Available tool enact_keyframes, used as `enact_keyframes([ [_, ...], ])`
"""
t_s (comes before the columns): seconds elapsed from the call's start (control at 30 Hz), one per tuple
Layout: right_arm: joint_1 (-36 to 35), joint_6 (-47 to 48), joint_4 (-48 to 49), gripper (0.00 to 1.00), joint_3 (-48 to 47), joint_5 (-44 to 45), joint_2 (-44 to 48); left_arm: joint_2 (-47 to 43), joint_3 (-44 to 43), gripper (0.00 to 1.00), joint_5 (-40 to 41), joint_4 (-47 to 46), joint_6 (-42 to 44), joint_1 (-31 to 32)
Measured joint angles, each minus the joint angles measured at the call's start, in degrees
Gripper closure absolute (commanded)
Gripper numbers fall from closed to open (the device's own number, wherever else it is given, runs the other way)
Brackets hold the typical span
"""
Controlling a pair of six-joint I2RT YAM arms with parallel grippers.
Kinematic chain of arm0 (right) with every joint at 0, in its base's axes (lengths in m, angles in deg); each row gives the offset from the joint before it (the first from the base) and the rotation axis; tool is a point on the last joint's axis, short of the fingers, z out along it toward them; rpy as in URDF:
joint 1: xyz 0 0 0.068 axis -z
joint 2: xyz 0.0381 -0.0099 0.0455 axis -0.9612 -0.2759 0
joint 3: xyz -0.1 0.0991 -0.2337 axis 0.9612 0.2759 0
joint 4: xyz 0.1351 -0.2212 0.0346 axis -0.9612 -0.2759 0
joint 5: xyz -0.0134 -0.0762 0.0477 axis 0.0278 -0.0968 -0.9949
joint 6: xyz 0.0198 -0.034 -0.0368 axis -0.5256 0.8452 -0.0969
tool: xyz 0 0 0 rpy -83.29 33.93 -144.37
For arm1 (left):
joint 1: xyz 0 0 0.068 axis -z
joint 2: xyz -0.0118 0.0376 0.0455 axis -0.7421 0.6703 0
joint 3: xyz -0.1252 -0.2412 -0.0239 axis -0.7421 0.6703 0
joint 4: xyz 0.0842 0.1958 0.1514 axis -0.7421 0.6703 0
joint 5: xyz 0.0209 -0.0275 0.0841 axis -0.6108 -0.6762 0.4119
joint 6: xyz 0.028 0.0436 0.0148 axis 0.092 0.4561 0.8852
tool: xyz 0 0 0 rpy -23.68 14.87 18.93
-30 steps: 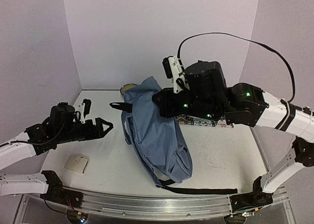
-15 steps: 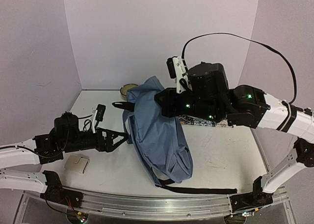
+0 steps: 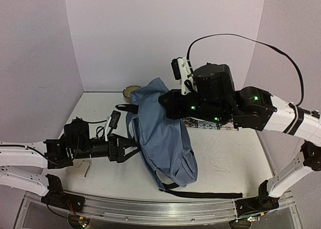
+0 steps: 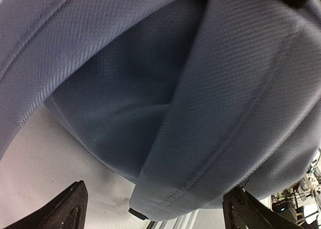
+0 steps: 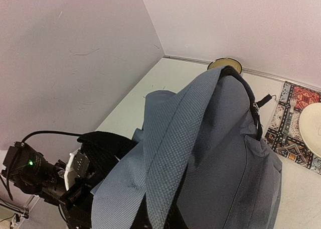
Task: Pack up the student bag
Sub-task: Turn over the student bag at the center of the board.
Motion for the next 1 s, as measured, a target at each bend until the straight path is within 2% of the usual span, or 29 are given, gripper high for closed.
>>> enact_keyframes([
  [0.1, 0.04, 0.00, 0.00, 1.00, 0.00, -0.18, 0.00, 1.92, -0.22, 0.46, 0.74, -1.42, 0.78, 0.09],
  [0.13, 0.11, 0.00, 0.00, 1.00, 0.00, -0.26, 0.00, 2.34, -0.37, 0.72, 0.92, -1.77, 0.75, 0.11],
  [0.17, 0.17, 0.00, 0.02, 1.00, 0.00, -0.32, 0.00, 2.64, -0.64, 0.88, 1.29, -1.92, 1.31, 0.22],
  [0.2, 0.23, 0.00, 0.04, 1.00, 0.00, -0.34, 0.00, 2.66, -0.88, 0.96, 1.68, -1.96, 1.46, 0.31],
  [0.23, 0.32, 0.00, 0.05, 1.00, -0.01, -0.35, 0.00, 2.46, -1.09, 1.00, 2.18, -1.96, 1.54, 0.38],
  [0.37, 0.67, 0.02, 0.22, 1.00, -0.02, -0.51, 0.00, -0.97, -1.66, 1.00, 7.74, -0.74, 3.07, 0.41],
  [0.5, 0.71, 0.25, 0.21, 1.00, -0.27, -1.47, 0.00, -5.06, -5.14, 1.00, 15.21, 6.38, 5.45, 0.43],
  [0.73, 1.14, 1.69, 0.89, 1.00, -5.28, -2.90, -3.16, -6.85, -19.56, 1.00, 29.67, 23.11, 11.60, 0.50],
  [1.0, 1.33, 4.29, 10.04, 1.00, -7.32, -5.69, -8.39, -5.19, -37.22, 1.00, 43.10, 36.04, 19.51, 0.59],
])
